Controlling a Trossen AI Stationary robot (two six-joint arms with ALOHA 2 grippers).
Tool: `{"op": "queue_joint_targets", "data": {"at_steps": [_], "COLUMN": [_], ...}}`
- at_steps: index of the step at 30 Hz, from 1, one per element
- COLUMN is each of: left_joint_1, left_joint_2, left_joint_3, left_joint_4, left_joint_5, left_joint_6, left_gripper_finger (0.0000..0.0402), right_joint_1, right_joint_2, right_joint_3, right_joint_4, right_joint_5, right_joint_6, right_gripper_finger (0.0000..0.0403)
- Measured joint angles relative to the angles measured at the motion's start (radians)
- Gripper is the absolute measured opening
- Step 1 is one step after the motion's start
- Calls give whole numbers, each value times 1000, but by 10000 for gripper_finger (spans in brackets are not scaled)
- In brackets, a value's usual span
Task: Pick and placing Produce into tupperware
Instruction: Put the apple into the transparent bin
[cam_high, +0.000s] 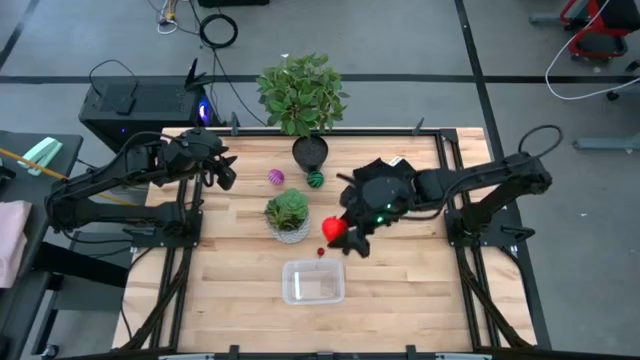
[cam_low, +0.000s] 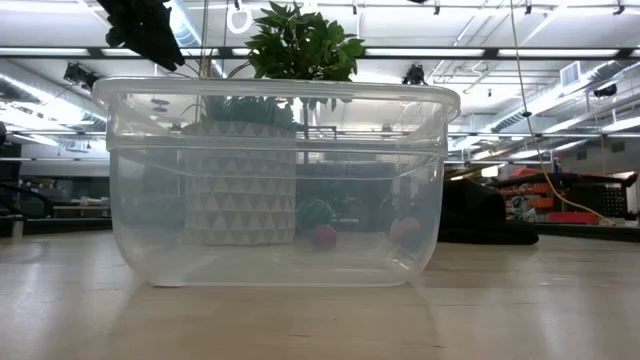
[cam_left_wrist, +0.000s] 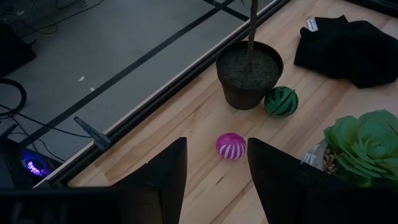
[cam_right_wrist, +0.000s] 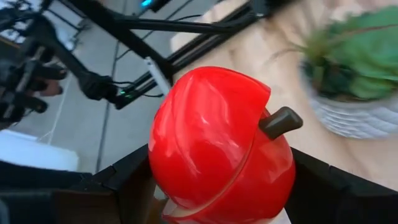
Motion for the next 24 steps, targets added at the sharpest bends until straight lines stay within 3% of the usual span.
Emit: {"op": "queue_joint_targets", "data": {"at_steps": [11,24], "left_joint_1": [0,0], "left_joint_2": [0,0], "left_joint_3": [0,0], "left_joint_4": [0,0], "left_joint_5": [0,1], "left_joint_6": [-4,0], "left_gripper_finger": [175,173], "right_joint_1": [85,96], "right_joint_2": [113,260], "right_joint_3": [0,0], "right_joint_4": [103,186], "right_joint_5": [0,60], "right_joint_6": [-62,-182], "right_gripper_finger": [290,290]}}
